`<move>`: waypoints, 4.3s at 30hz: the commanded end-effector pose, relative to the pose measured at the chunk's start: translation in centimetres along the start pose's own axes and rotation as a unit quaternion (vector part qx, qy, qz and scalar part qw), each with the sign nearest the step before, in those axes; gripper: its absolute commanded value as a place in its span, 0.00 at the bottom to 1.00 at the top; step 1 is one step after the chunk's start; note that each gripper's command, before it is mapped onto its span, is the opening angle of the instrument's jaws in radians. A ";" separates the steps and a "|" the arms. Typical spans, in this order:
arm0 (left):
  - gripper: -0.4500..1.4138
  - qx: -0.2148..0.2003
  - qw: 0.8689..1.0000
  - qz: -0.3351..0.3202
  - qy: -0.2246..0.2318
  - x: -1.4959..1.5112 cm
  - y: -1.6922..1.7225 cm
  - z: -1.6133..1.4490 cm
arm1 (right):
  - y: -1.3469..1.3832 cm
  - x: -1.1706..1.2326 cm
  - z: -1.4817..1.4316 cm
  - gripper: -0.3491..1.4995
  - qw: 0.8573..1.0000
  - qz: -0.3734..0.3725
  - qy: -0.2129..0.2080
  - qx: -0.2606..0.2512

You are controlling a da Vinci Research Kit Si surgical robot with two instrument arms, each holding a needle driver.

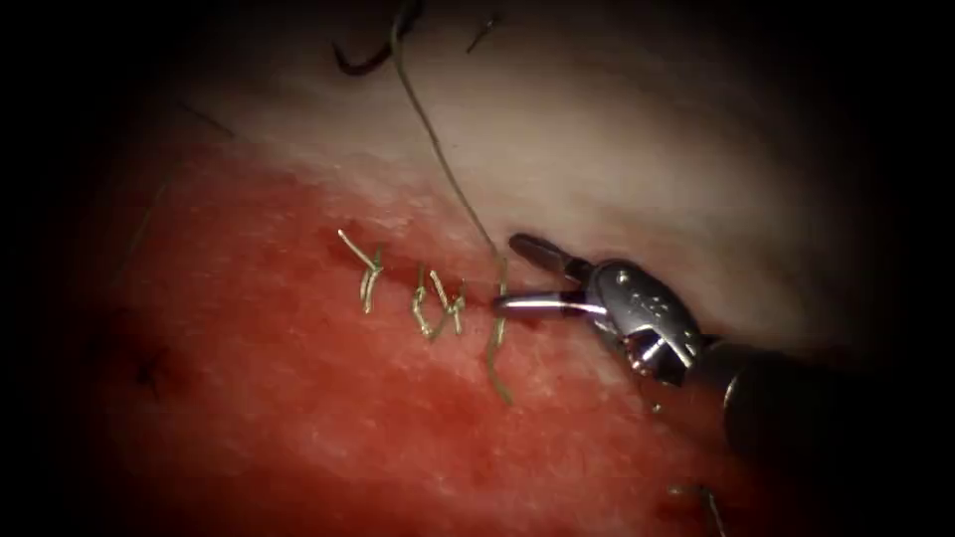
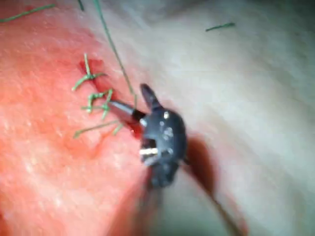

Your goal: Wound Closure

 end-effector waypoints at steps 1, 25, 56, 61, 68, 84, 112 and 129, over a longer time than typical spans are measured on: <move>0.00 0.003 1.000 0.001 0.001 0.00 -0.05 0.06 | 0.04 -0.09 0.02 0.94 1.000 -0.020 0.001 0.003; 0.00 0.008 1.000 0.002 0.002 0.08 0.12 0.16 | -0.02 -0.26 0.68 0.97 0.998 0.041 -0.043 0.021; 0.00 0.003 1.000 0.000 0.008 0.12 0.10 0.16 | 0.03 -0.03 0.49 0.00 0.998 0.036 -0.044 0.028; 0.00 0.004 1.000 0.000 0.008 0.09 0.06 0.18 | 0.09 0.01 0.32 0.91 0.999 0.037 0.000 0.030; 0.00 0.011 1.000 0.002 0.009 0.02 0.01 0.28 | 0.14 0.01 -0.02 0.99 0.999 0.028 0.008 0.046; 0.00 0.033 0.999 -0.010 0.027 0.08 -0.04 0.39 | 0.38 0.10 -0.52 0.99 0.997 -0.068 -0.031 -0.031; 0.00 0.032 0.999 -0.013 0.032 0.33 -0.05 0.23 | -0.14 -0.05 0.58 0.99 0.994 -0.093 -0.055 0.019; 0.00 0.031 0.999 -0.009 0.032 0.41 0.06 0.20 | -0.18 -0.17 0.85 0.84 0.993 -0.097 -0.060 0.022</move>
